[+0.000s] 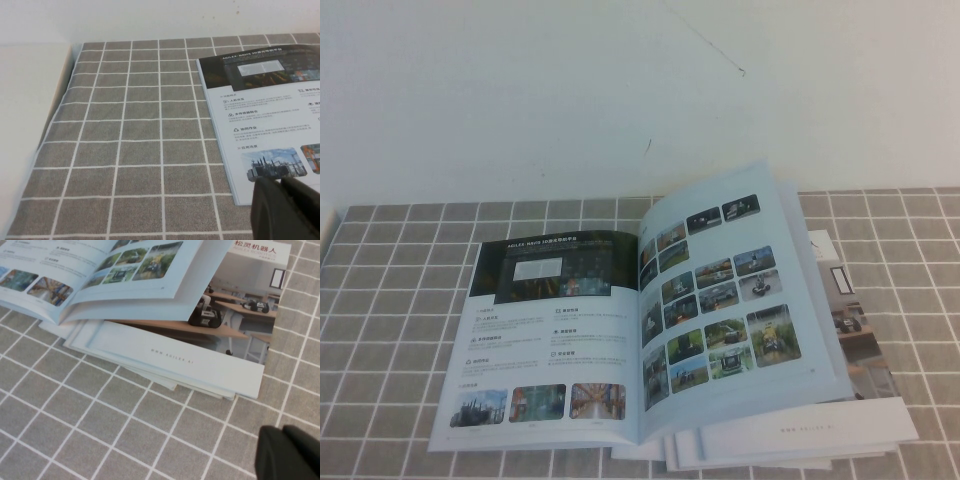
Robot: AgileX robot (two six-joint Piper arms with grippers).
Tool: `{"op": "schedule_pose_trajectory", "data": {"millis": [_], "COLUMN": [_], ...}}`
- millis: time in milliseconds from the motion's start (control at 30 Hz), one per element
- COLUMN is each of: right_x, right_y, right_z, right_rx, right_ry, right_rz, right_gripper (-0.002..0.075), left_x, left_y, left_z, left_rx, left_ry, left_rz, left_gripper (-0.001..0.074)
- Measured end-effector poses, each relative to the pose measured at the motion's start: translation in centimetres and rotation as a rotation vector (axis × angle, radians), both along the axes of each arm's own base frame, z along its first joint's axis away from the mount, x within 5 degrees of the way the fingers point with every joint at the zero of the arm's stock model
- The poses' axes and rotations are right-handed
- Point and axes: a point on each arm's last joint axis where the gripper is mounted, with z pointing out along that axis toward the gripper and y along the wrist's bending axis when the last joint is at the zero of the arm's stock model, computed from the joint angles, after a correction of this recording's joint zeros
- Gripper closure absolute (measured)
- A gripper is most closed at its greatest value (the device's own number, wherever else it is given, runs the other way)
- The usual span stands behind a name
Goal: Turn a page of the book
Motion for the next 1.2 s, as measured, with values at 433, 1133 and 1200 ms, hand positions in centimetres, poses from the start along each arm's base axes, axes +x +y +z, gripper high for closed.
{"op": "schedule_pose_trajectory", "data": {"millis": [433,1133,1200], "right_x": [0.0,-0.22,0.0], "right_y": [0.0,0.11,0.02], "right_z": [0.0,-0.39,-0.69], "right_rx": [0.0,-0.004,-0.032], "right_ry": [0.0,-0.056,-0.115], "right_rz": [0.0,0.045,0.053], "right_gripper": [0.0727,0.0727,0.0727], "left_x": [-0.02,-0.02,-0.02], "left_y": [-0.11,-0.11,-0.11], "left_z": [-0.04,-0.05,-0.05], "left_rx": [0.0,0.0,0.0], "left_ry": [0.004,0.006,0.006], "left_rz": [-0.021,-0.021,-0.021], "left_gripper": [0.0739,0.0739,0.0739]}}
